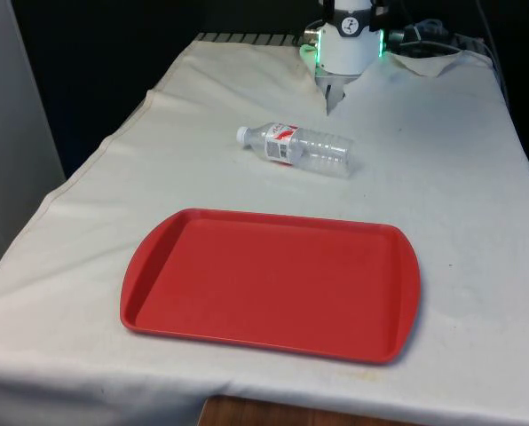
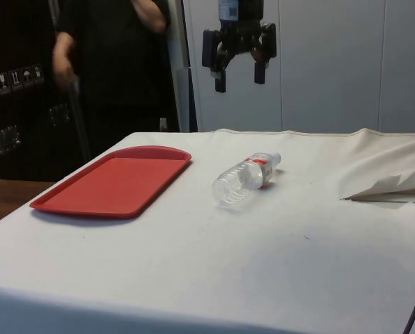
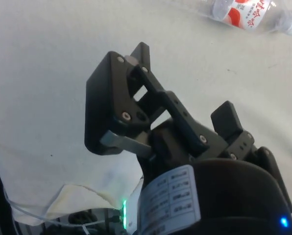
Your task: Place the bottle upright on the tray.
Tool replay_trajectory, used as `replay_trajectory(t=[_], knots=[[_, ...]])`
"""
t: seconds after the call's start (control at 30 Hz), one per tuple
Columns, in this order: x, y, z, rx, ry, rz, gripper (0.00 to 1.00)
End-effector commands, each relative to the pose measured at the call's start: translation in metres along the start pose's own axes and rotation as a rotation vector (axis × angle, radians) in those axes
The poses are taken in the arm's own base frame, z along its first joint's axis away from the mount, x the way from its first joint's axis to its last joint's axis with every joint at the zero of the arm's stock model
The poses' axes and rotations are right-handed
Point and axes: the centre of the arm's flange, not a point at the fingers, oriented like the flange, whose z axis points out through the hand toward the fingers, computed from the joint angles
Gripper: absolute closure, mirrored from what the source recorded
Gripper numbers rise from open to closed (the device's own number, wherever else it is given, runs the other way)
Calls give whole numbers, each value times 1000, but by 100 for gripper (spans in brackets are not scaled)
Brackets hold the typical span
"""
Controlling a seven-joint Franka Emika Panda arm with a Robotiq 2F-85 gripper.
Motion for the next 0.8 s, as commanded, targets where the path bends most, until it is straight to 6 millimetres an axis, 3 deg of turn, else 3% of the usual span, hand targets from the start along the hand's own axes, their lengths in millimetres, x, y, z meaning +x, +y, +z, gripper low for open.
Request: replay_trajectory(t=[0.0, 0.77], knots=[[1, 0, 0, -3, 13, 16, 0], [13, 20, 11, -13, 1, 111, 0]])
